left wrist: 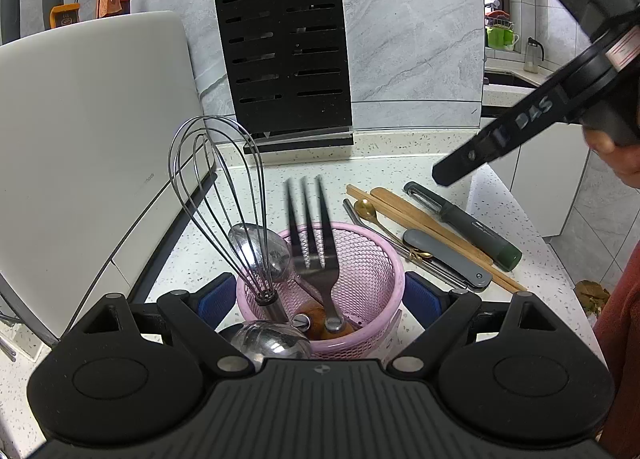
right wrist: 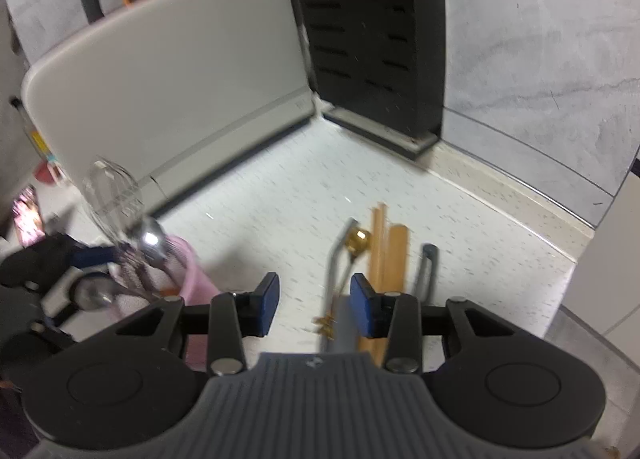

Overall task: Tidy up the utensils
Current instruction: 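Move the right tool to the black-handled peeler and grasp it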

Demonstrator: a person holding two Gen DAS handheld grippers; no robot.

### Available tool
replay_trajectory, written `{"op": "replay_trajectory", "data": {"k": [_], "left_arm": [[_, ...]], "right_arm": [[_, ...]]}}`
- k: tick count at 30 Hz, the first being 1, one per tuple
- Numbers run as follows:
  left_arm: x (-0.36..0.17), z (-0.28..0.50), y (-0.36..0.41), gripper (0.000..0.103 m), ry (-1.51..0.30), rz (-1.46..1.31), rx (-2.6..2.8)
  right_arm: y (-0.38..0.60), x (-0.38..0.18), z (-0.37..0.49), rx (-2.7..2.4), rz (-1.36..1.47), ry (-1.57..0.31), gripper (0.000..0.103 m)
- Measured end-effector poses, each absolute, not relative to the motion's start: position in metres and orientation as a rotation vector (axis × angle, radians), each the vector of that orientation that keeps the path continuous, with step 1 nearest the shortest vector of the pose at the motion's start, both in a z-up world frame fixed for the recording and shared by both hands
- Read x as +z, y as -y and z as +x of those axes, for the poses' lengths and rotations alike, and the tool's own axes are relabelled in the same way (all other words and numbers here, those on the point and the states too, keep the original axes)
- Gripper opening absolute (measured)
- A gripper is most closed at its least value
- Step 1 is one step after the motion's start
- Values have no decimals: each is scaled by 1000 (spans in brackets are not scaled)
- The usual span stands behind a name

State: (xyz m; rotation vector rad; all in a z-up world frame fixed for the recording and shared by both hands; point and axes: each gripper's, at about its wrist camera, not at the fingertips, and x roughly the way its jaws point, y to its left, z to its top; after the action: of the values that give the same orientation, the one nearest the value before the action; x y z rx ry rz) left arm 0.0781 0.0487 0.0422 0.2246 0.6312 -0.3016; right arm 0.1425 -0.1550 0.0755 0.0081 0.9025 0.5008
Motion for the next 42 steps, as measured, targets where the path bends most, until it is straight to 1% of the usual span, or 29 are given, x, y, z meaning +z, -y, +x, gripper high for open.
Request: {"op": "replay_trajectory", "data": {"k": [2,5,14,27,29,34,36,38,42], "left_arm": [[42,78,-49,103,-632,224,-301],[42,78,-49,103,-632,224,-301],[42,79,-49,103,-631,225,-301],[42,78,-49,103,-631,225,-301],[42,78,-49,103,-631,225,-301],[42,78,-48,103,-631,225,-301],[42,78,-48,103,-631,225,-300],[42,78,-48,103,-631,225,-300],[42,78,-49,103,-631,225,-301]], "right_arm": [[155,69,150,477,-26,-936,35],[160,57,165,434,-63,-994,32],[173,26,206,342,-107,-1162,31],[161,13,243,285,-140,-1228,29],[159,10,249,280,-131,-1241,25],[157,3,258,252,-135,-1263,24],[157,-1,261,254,-119,-1274,22],[157,-4,262,252,-108,-1284,18],[154,-6,263,245,-119,-1275,17]]}}
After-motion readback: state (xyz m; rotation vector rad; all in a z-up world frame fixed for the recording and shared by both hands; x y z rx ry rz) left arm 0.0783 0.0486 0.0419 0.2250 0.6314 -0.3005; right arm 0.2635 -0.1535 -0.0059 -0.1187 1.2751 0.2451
